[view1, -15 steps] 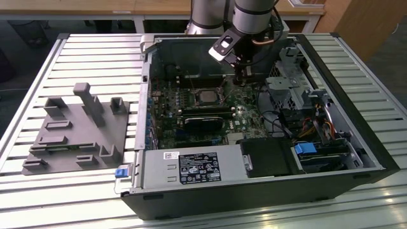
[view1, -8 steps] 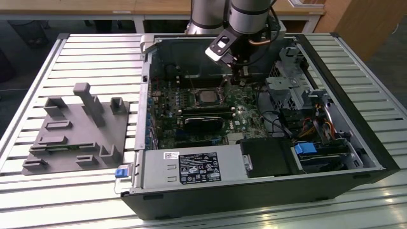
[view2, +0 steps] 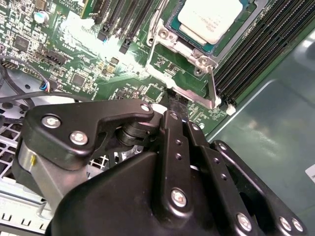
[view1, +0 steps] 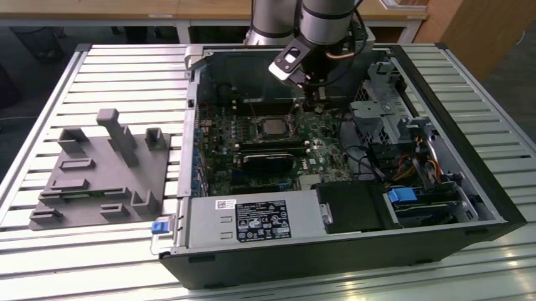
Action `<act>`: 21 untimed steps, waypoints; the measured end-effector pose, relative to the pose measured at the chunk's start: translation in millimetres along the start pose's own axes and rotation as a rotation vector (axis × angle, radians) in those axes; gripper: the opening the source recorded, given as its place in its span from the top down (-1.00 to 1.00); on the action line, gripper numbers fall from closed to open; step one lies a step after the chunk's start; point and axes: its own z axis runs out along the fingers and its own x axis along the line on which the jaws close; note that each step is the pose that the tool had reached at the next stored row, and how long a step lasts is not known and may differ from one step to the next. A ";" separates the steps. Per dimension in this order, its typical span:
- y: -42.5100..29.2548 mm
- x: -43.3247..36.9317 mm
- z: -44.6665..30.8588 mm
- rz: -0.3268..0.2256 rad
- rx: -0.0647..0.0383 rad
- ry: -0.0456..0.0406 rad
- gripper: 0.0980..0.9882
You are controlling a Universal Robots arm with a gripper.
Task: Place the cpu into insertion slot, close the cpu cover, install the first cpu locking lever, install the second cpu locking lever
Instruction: 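Close the cpu cover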
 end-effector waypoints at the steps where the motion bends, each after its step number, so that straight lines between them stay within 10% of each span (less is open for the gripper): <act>1: -0.1 0.0 0.0 0.000 0.000 0.0001 0.95; 21: -8.3 0.2 -0.4 0.000 0.000 0.0001 0.95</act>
